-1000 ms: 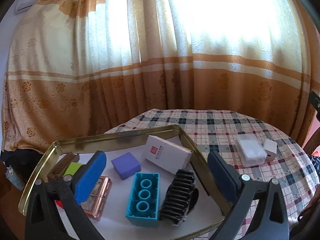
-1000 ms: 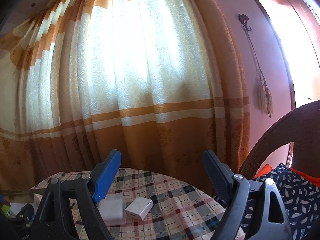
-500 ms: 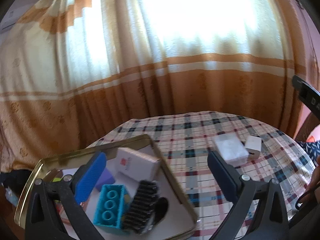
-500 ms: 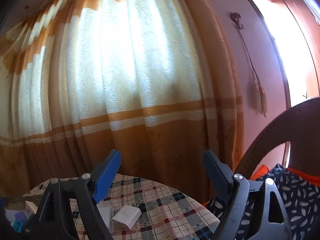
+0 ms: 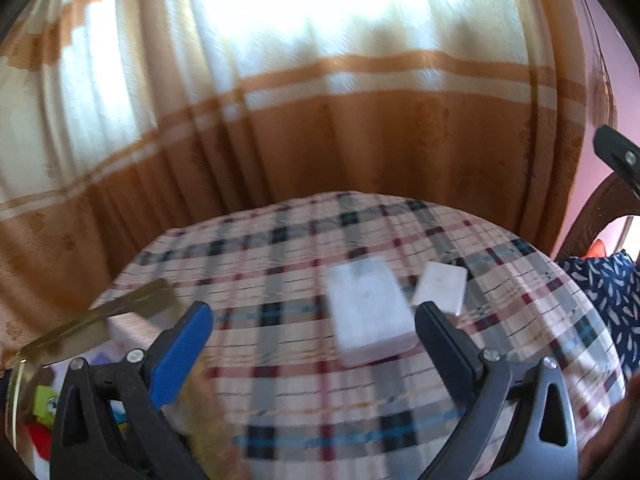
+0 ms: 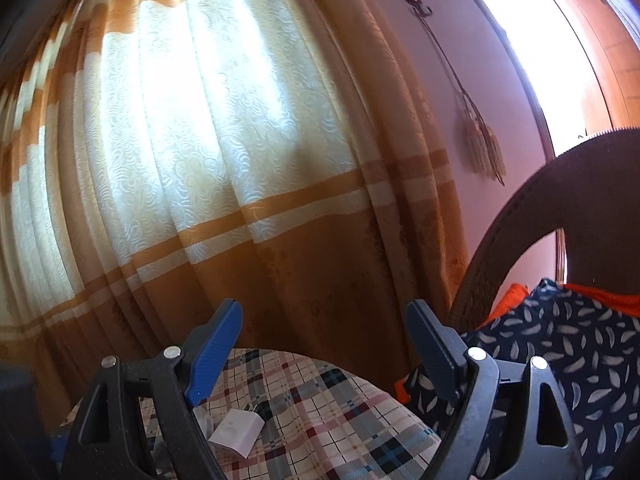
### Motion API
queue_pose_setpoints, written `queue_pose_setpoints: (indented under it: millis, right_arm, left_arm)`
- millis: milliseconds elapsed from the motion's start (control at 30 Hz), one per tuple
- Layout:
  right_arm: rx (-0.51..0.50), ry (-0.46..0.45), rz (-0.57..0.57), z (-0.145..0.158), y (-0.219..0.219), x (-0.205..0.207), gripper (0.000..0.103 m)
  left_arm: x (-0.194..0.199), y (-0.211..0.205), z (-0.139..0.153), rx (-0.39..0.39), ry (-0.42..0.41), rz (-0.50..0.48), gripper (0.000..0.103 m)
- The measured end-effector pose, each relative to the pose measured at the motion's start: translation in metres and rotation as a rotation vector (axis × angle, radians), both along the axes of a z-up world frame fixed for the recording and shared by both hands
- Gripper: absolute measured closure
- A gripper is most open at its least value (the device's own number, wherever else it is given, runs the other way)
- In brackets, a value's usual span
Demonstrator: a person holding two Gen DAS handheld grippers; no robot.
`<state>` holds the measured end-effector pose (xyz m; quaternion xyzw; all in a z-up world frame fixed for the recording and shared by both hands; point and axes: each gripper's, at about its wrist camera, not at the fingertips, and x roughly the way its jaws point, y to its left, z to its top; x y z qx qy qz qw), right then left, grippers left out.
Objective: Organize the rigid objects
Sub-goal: 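Move both open tools toward the clear plastic box and white plug on the table, then close the left tool on the clear plastic box, then lift the clear box with the left tool while the right tool grasps the white plug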
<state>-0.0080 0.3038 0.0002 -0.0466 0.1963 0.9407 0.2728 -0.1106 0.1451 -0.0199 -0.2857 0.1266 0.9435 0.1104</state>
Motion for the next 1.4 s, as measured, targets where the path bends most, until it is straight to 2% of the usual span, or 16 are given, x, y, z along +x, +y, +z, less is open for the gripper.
queue_pose_setpoints:
  millis: [167,233,367,467,567,667,767,800,1067,1167,1300,1400]
  right_arm:
    - [-0.044,-0.022,0.002,-0.004,0.007,-0.003,0.017]
    - [-0.043,-0.022,0.006,-0.004,0.007,-0.004,0.017]
    - [-0.048,-0.028,0.016,-0.005,0.006,-0.006,0.017]
    - [-0.067,-0.035,0.017,-0.007,0.009,-0.006,0.017]
    - [-0.081,-0.042,0.02,-0.008,0.011,-0.008,0.017]
    - [-0.085,-0.046,0.023,-0.009,0.012,-0.009,0.017]
    - [-0.098,-0.06,0.027,-0.01,0.013,-0.011,0.017]
    - [-0.106,-0.064,0.027,-0.011,0.014,-0.011,0.017]
    - [-0.126,-0.078,0.022,-0.014,0.017,-0.012,0.017]
    - [-0.138,-0.087,0.023,-0.015,0.018,-0.013,0.017]
    - [-0.148,-0.107,0.029,-0.016,0.017,-0.016,0.017]
    - [-0.129,-0.123,0.061,-0.015,0.011,-0.021,0.017]
  left_arm:
    - [-0.026,0.012,-0.012,0.049,-0.127,-0.026,0.008]
    - [-0.033,0.011,-0.016,0.057,-0.16,-0.007,0.012]
    - [-0.049,0.0,-0.024,0.141,-0.243,0.034,0.013]
    - [-0.063,-0.001,-0.04,0.144,-0.348,0.067,0.017]
    - [-0.063,0.007,-0.042,0.106,-0.339,0.07,0.016]
    - [-0.063,0.008,-0.043,0.112,-0.341,0.068,0.017]
    - [-0.058,0.009,-0.041,0.121,-0.327,0.047,0.038]
    - [-0.057,0.01,-0.04,0.123,-0.324,0.033,0.049]
    - [-0.042,0.007,-0.032,0.161,-0.312,0.004,0.049]
    - [-0.022,-0.002,-0.017,0.22,-0.207,0.003,0.049]
    - [0.005,-0.017,-0.005,0.277,-0.112,-0.012,0.049]
    - [0.029,-0.027,0.003,0.278,-0.023,-0.018,0.049]
